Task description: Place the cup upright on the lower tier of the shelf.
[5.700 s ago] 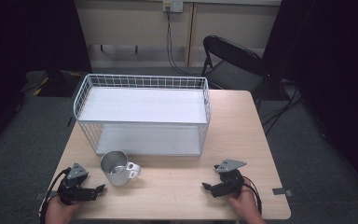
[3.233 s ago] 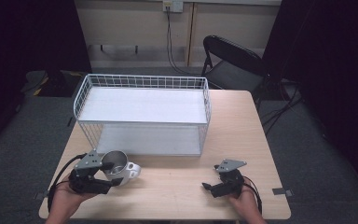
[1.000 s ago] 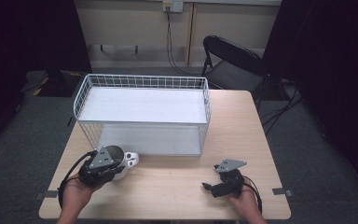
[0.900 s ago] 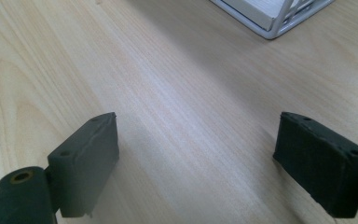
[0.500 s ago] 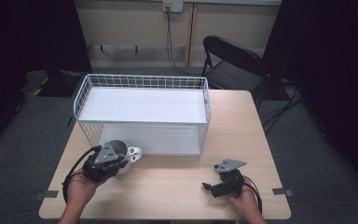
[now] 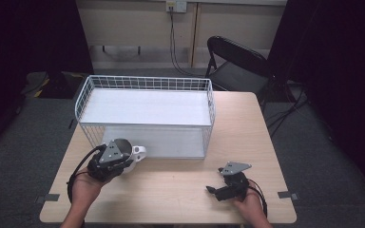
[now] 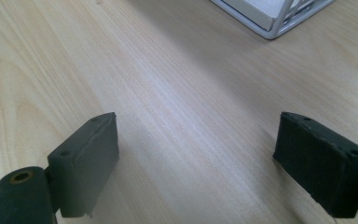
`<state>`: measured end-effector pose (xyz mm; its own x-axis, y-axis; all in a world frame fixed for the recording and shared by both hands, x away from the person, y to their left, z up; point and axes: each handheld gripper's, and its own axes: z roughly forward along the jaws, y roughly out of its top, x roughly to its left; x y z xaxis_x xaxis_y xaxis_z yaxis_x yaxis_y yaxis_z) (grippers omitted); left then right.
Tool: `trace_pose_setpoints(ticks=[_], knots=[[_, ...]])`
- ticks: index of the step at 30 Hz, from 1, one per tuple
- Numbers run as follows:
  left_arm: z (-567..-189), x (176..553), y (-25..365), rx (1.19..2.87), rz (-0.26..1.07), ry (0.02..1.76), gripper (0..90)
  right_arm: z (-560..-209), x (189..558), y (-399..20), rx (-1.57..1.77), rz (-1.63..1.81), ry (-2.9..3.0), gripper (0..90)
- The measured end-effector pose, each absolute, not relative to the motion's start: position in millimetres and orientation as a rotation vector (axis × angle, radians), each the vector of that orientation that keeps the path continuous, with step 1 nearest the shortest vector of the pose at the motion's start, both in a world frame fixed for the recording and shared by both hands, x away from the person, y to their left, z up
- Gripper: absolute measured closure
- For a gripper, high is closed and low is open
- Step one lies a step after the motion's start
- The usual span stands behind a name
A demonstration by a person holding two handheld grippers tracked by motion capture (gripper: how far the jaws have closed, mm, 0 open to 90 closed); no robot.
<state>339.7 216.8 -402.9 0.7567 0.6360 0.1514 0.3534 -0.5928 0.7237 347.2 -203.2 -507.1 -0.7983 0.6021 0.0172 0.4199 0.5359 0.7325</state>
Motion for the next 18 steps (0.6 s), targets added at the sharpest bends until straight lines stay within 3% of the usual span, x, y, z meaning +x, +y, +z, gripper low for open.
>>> trace_pose_setpoints(ticks=[18], knots=[[-398.2, 349.5, 211.0, 2.214, 0.544, 0.758, 82.4, -507.1, 347.2, -203.2, 0.860, 1.115, 2.538, 12.5]])
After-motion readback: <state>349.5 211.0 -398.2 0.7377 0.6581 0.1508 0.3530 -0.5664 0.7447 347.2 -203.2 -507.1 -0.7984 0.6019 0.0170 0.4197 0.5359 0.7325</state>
